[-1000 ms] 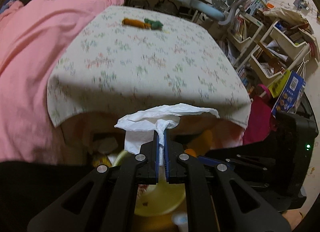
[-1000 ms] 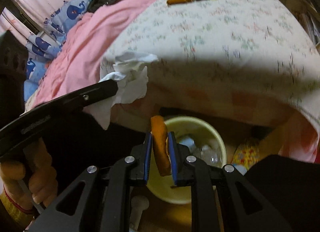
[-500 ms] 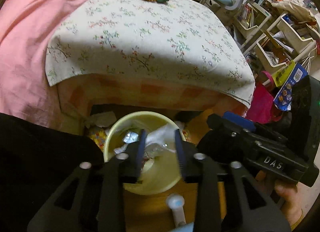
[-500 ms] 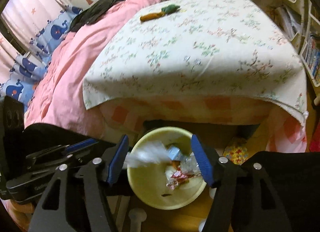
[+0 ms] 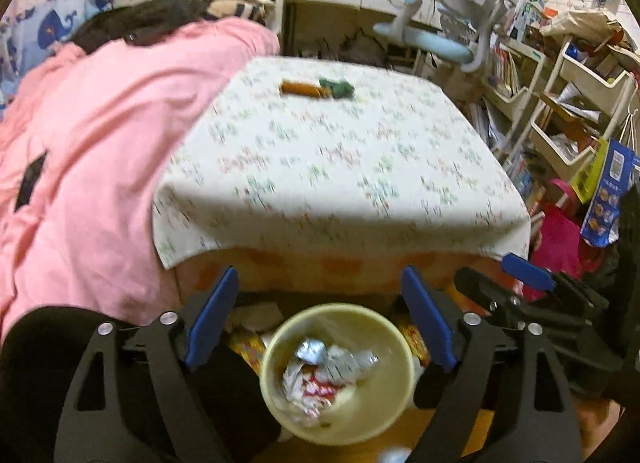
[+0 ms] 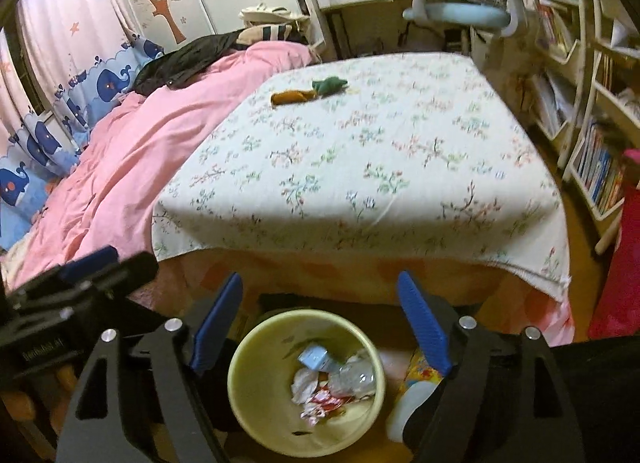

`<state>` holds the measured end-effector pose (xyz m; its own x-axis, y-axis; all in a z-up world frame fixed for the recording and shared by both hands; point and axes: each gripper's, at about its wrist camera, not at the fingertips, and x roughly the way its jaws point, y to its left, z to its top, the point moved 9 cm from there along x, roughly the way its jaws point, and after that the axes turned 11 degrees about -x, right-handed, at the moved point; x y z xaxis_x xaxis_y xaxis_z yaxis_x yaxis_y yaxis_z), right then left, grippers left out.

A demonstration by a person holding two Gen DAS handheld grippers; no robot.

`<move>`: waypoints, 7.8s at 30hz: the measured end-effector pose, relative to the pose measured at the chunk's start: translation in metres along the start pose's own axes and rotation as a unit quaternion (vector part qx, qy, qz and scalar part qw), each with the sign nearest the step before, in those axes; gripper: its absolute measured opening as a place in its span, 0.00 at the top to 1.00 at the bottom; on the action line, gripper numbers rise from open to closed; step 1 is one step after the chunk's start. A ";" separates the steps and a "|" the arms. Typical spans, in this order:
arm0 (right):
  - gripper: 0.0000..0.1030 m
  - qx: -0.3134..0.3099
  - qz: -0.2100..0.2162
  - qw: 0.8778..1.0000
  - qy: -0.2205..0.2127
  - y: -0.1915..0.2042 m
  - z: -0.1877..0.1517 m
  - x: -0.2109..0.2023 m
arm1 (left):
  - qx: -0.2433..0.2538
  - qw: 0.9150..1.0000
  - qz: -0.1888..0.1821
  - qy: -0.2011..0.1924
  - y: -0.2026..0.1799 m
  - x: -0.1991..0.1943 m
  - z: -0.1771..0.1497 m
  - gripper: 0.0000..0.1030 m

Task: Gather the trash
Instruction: 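Open both grippers over the yellow bin to drop the trash, then move both grippers back to the table toward the orange stick and green plush, then grasp the orange stick with the left gripper while the right gripper grasps the green plush, then carry the orange stick and green plush down to the yellow bin, then open both grippers over the yellow bin to drop the items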

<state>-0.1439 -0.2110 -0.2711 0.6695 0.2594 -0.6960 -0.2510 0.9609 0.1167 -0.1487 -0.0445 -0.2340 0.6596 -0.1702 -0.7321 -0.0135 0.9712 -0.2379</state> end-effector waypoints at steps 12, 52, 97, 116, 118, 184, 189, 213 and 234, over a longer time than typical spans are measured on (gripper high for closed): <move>0.17 -0.013 -0.029 0.999 -0.018 -0.003 0.006 -0.002 | 0.000 0.999 0.018 -0.037 0.003 -0.008 0.018 0.15; 0.11 -0.024 -0.057 0.997 -0.047 -0.010 0.023 -0.007 | 0.020 0.995 0.062 -0.076 0.002 -0.011 0.045 0.07; 0.07 -0.070 -0.055 0.996 -0.021 -0.054 0.161 0.088 | -0.016 0.993 0.084 -0.076 0.022 0.119 0.199 0.07; 0.07 -0.087 -0.050 0.995 -0.002 -0.049 0.162 0.106 | -0.021 0.995 0.074 -0.064 0.023 0.138 0.204 0.07; 0.07 -0.084 -0.051 0.995 0.003 -0.053 0.163 0.111 | -0.011 0.996 0.072 -0.056 0.023 0.147 0.210 0.07; 0.67 -0.011 0.116 0.993 -0.017 -0.031 0.215 0.117 | 0.061 0.998 -0.020 0.015 0.000 0.154 0.212 0.86; 0.67 -0.012 0.112 0.993 -0.036 -0.017 0.181 0.074 | 0.032 0.999 -0.032 -0.009 -0.002 0.114 0.183 0.86; 0.43 -0.055 0.127 0.988 0.067 0.042 -0.008 0.013 | 0.046 0.998 -0.031 -0.025 -0.013 0.021 0.081 0.86; 0.11 -0.004 -0.052 0.996 -0.077 -0.023 0.047 -0.024 | 0.065 0.992 -0.018 0.108 -0.016 0.030 -0.047 0.50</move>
<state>-0.1212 -0.2347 -0.2243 0.7908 0.1703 -0.5879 -0.1793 0.9828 0.0435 -0.1640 -0.0733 -0.2822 0.4812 -0.2230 -0.8478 0.1132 0.9748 -0.1921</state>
